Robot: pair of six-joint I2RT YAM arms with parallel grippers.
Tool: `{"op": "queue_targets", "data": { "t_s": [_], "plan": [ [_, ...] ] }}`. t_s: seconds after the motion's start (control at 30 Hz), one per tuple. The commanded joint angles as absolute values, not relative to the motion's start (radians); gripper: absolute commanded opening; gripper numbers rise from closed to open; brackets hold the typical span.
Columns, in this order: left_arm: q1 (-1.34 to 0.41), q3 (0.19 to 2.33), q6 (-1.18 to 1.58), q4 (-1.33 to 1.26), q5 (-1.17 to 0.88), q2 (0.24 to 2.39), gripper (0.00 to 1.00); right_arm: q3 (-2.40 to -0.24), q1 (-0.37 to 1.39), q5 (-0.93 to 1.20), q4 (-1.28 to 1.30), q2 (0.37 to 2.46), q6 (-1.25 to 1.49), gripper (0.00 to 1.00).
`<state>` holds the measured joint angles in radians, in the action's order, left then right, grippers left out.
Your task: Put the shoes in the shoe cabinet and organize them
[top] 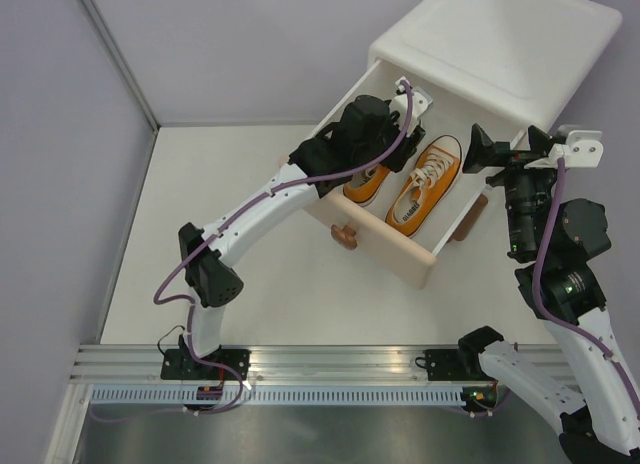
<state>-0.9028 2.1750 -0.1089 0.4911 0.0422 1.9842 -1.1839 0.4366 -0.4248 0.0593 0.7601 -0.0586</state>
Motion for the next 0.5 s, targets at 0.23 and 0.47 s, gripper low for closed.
{"op": "queue_targets", "data": {
  "t_s": [0.23, 0.47],
  "plan": [
    [-0.916, 2.166, -0.069, 0.454, 0.011, 1.878, 0.83, -1.203, 0.445, -0.420, 0.034, 0.749, -0.064, 0.98],
    [-0.916, 2.168, -0.035, 0.443, 0.074, 1.821, 1.00, -1.218, 0.445, -0.402, 0.044, 0.741, -0.061, 0.98]
  ]
}}
